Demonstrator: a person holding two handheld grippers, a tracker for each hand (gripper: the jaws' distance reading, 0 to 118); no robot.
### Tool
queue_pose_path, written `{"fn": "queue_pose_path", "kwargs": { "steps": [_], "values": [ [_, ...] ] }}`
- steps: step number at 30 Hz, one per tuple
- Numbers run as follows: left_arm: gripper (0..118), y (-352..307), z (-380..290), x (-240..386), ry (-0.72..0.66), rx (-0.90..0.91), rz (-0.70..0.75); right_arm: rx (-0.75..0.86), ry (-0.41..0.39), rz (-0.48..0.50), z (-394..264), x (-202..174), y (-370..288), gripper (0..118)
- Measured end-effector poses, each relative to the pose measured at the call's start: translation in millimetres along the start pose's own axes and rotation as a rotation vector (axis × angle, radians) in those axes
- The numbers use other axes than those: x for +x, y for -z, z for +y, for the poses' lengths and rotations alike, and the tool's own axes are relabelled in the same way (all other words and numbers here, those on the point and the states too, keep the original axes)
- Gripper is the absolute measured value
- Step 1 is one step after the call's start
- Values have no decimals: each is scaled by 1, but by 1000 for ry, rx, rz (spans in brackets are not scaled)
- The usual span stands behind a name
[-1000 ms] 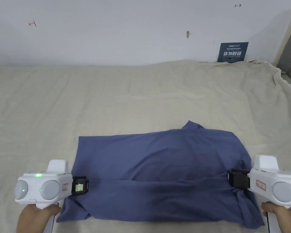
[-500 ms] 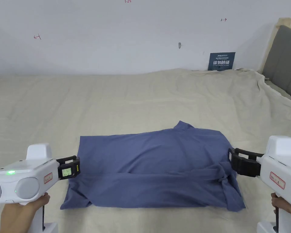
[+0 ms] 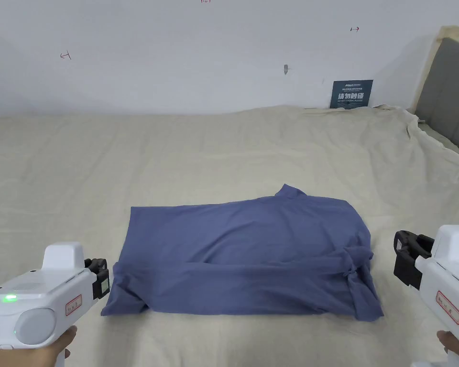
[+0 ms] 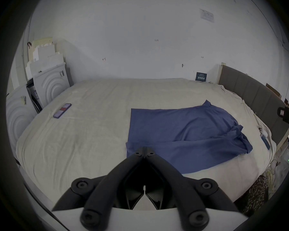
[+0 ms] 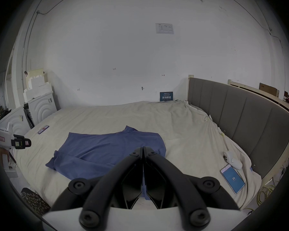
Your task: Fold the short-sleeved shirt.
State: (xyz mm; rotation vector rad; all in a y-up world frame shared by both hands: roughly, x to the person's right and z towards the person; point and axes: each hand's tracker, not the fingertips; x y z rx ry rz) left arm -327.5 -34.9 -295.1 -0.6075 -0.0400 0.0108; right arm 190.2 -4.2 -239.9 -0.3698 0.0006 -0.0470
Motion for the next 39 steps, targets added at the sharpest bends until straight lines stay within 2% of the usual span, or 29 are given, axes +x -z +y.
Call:
{"fn": "queue_pose_path", "kwargs": {
  "steps": [10,11,13,15,16,17,18,28,30,31,32,33,35,39],
  "values": [
    [0,39,1,-13,-42,-161,5,-6,8,-5,2,1,8,0],
    [4,48,0,-17,-65,-199,5,-11,11,-4,1,1,9,0],
    [18,65,-3,-23,-106,-234,1,-19,13,-5,-1,1,13,0],
    [61,82,-7,-29,-124,-291,15,-31,10,-11,-2,2,16,0],
    [78,91,-9,-31,-125,-324,33,-35,11,-15,-3,2,18,0],
    [89,99,-12,-30,-113,-360,58,-40,12,-23,-5,4,20,0],
    [90,106,-15,-30,-100,-380,78,-43,14,-31,-7,5,23,0],
    [88,155,-42,-31,-92,-494,101,-92,52,-53,-17,12,44,0],
    [68,158,-46,-29,-91,-491,95,-102,58,-53,-20,12,47,0],
    [47,159,-47,-29,-87,-492,81,-107,61,-53,-21,12,49,0],
    [18,159,-48,-27,-79,-499,61,-114,65,-53,-23,12,50,0],
    [11,160,-49,-24,-64,-500,59,-121,69,-53,-24,12,51,0],
    [5,159,-48,-17,2,-502,50,-133,78,-53,-27,11,53,0],
    [1,148,-37,-12,55,-467,41,-206,78,-62,-36,14,67,0]
  ]
}}
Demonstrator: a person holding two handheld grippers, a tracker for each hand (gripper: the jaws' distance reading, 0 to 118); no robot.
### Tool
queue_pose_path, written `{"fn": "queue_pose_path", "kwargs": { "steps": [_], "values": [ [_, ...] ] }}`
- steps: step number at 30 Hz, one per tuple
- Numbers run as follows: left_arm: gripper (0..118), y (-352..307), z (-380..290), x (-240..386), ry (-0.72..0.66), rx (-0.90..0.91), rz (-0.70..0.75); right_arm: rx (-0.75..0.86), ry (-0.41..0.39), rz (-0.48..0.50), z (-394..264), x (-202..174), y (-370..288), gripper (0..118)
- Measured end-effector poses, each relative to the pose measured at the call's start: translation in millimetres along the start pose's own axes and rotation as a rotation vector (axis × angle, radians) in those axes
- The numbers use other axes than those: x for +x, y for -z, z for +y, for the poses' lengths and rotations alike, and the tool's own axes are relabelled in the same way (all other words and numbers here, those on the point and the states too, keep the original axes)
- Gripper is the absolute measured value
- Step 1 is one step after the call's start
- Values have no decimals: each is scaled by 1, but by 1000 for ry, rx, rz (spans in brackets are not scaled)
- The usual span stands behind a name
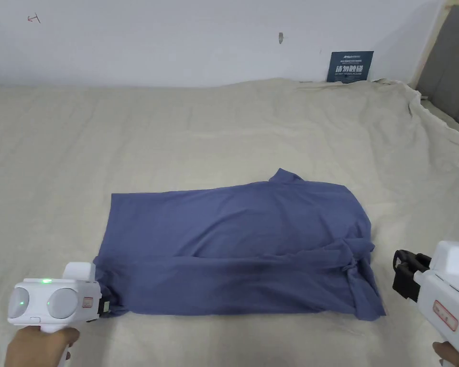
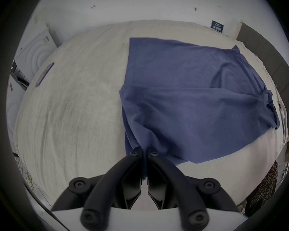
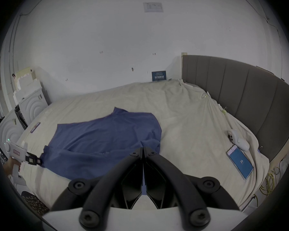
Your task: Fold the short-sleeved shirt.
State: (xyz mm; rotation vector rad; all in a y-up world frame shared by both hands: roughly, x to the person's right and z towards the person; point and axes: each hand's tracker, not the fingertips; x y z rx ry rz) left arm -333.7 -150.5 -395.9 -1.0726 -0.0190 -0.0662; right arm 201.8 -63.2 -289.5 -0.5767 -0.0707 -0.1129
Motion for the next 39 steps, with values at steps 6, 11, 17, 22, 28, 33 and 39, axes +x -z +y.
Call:
{"fn": "queue_pose_path", "kwargs": {
  "steps": [6,11,17,22,28,33,39],
  "values": [
    [1,-28,12,-7,-14,84,-36,-181,3,-6,-24,6,46,82],
    [1,-38,19,-12,-19,118,-51,-294,-22,-53,-46,6,84,88],
    [1,-35,18,-18,-44,122,-55,-344,-34,-52,-56,1,99,61],
    [1,-28,9,-23,-74,103,-59,-375,-28,-50,-62,7,108,15],
    [1,-25,-7,-30,-113,93,-70,-340,19,-26,-59,10,84,3],
    [1,-33,-18,-34,-173,108,-103,-276,21,12,-51,15,61,2],
    [1,-56,-37,-39,-147,131,-101,-207,29,38,-44,20,16,2]
  ]
}}
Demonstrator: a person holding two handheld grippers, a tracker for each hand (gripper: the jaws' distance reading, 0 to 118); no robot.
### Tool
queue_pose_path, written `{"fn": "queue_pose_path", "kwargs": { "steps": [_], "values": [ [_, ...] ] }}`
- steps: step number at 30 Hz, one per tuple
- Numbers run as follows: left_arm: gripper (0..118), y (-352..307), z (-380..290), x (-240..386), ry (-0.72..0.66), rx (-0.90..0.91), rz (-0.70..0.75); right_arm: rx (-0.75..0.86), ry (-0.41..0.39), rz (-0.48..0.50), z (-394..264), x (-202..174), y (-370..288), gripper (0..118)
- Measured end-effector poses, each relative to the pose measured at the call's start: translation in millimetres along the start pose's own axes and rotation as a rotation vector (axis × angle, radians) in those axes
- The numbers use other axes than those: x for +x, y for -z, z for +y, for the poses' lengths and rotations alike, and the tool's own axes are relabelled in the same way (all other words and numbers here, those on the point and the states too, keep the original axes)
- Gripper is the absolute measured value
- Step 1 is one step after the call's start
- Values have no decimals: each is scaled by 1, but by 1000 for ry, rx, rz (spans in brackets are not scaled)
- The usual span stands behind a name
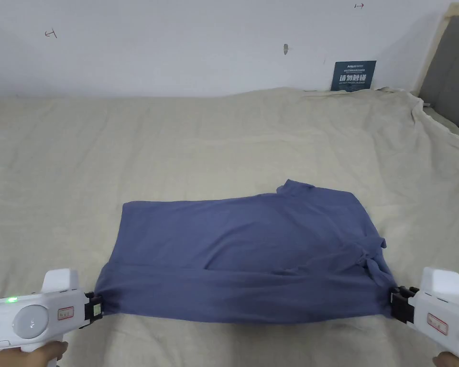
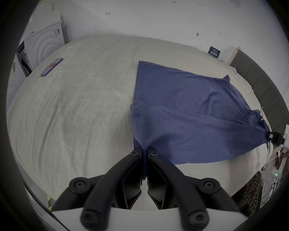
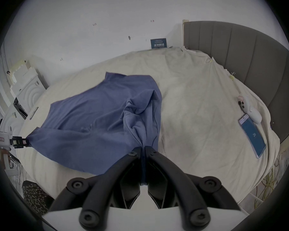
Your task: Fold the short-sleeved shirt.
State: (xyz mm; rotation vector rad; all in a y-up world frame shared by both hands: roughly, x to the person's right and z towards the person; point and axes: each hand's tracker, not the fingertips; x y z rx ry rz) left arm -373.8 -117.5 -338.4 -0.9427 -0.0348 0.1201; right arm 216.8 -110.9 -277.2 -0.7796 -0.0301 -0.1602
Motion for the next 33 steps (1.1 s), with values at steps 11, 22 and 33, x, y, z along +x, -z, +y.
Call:
{"fn": "queue_pose_path", "kwargs": {
  "steps": [11,22,33],
  "values": [
    [1,-34,-73,-18,-16,-61,4,-63,17,22,-53,16,-40,3],
    [1,2,-94,-9,-22,-157,73,-188,81,-24,-91,31,2,3],
    [97,-14,-89,-2,-35,-126,130,-154,15,-74,-74,15,-17,78]
  ]
}}
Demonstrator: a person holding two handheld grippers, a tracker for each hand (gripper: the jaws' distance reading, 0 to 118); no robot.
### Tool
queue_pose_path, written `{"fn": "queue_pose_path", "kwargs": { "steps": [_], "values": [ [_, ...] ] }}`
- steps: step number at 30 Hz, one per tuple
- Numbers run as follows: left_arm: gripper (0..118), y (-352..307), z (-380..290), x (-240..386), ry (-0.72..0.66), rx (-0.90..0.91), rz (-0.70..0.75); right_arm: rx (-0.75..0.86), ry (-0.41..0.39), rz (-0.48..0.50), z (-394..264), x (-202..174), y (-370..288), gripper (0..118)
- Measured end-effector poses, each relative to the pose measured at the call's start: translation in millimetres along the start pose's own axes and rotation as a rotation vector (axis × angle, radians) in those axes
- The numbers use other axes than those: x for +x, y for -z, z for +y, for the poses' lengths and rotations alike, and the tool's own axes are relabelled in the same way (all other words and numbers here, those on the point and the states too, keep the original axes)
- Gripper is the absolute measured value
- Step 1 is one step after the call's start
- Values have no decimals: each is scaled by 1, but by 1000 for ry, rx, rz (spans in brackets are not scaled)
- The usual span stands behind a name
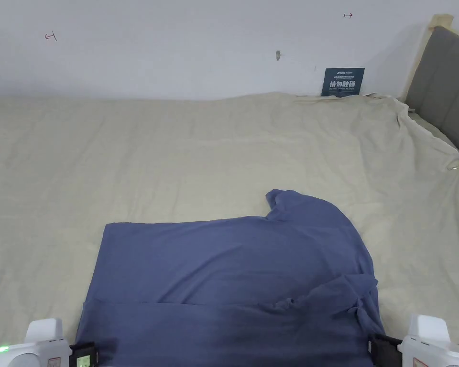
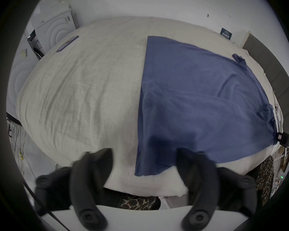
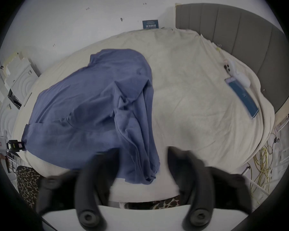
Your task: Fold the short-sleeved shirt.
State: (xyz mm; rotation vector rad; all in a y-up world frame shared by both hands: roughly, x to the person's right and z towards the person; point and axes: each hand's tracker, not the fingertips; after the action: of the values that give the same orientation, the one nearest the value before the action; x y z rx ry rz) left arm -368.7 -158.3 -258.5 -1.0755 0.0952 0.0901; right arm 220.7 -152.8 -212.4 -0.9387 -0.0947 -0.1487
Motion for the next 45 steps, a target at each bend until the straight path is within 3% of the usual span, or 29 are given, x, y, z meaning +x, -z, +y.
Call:
{"fn": "queue_pose_path", "kwargs": {
  "steps": [2,7,12,18,19,20,22,23,24,26,33,45],
  "values": [
    [103,-16,7,-1,-36,73,-37,74,-5,3,12,-4,-16,82],
    [103,-62,32,6,-45,288,-55,232,-41,14,48,-20,-55,82],
    [112,-100,62,19,-38,457,-54,392,-80,39,81,-46,-96,82],
    [108,-121,86,43,-13,558,-30,546,-121,31,102,-78,-121,81],
    [103,-122,87,46,-12,572,-36,563,-128,20,104,-83,-122,78],
    [90,-120,88,48,-4,594,-54,578,-130,16,105,-87,-122,68],
    [57,-117,88,54,9,607,-57,596,-123,24,107,-90,-120,37],
    [32,-115,88,58,12,614,-45,599,-115,27,109,-92,-119,10],
    [17,-111,90,59,16,611,-44,598,-109,22,110,-94,-117,0],
    [1,-104,92,61,28,599,-45,605,-106,19,113,-93,-110,0],
    [0,-71,119,54,13,531,-80,595,-90,39,128,-96,-93,0],
    [0,55,239,26,-25,269,-113,511,-103,20,161,-98,-32,0]
  ]
}}
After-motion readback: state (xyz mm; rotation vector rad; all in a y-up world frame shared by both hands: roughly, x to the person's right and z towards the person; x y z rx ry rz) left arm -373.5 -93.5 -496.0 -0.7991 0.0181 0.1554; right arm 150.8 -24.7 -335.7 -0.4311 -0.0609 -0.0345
